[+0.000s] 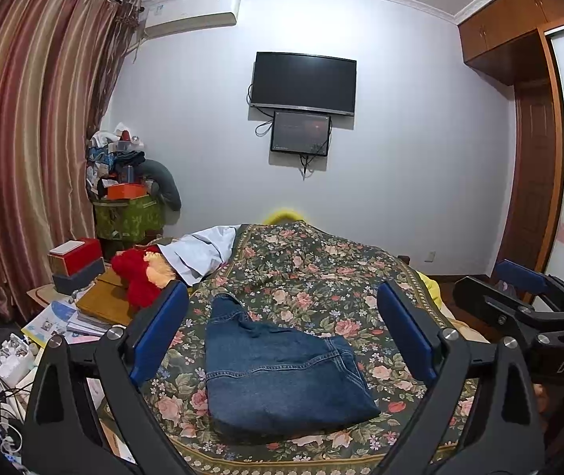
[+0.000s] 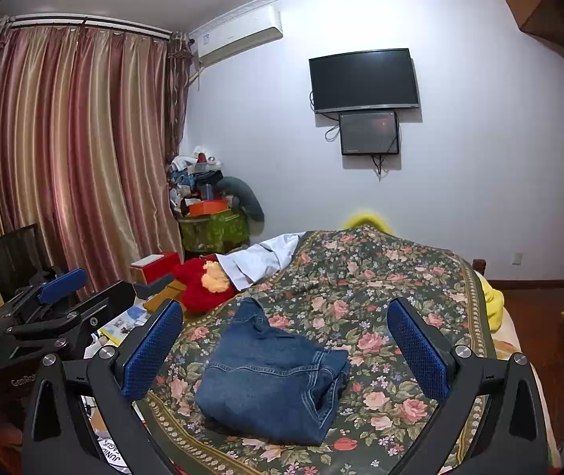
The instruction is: Fold large clothes
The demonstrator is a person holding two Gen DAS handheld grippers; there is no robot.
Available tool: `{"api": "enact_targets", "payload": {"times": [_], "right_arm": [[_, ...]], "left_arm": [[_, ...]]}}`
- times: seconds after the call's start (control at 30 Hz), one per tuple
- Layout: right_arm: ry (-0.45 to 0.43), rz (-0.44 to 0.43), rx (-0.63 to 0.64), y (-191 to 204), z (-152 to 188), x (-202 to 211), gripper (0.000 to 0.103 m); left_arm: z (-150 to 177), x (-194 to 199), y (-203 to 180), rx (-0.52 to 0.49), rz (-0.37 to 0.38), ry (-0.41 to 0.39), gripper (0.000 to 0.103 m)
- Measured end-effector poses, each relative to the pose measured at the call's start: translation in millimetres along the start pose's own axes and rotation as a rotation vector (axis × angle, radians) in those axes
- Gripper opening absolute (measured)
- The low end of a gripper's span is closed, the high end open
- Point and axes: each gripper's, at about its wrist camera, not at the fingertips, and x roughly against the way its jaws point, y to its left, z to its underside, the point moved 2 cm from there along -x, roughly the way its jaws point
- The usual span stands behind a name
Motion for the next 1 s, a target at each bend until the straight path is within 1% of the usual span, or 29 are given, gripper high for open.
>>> {"api": "enact_targets", "payload": {"times": [0.17,0.77,1.0], "right_arm": [[0.001,0.001,-0.001,-0.2,-0.2,0.0,0.103],[0.004,0.008,-0.003,1.7,0.7,-0.6,0.103],[0.005,0.011,-0.009,4.8,0.2,-3.2,0.103]], "left_arm": [[-1.0,-0.6,1.7,0.012,0.025,0.002,0.097],[0.8,-2.1,-0.7,0.017,0.039,0.012,0.097],[0.8,-5.2,0.9,0.036,0.042,0.032,0.097]]}}
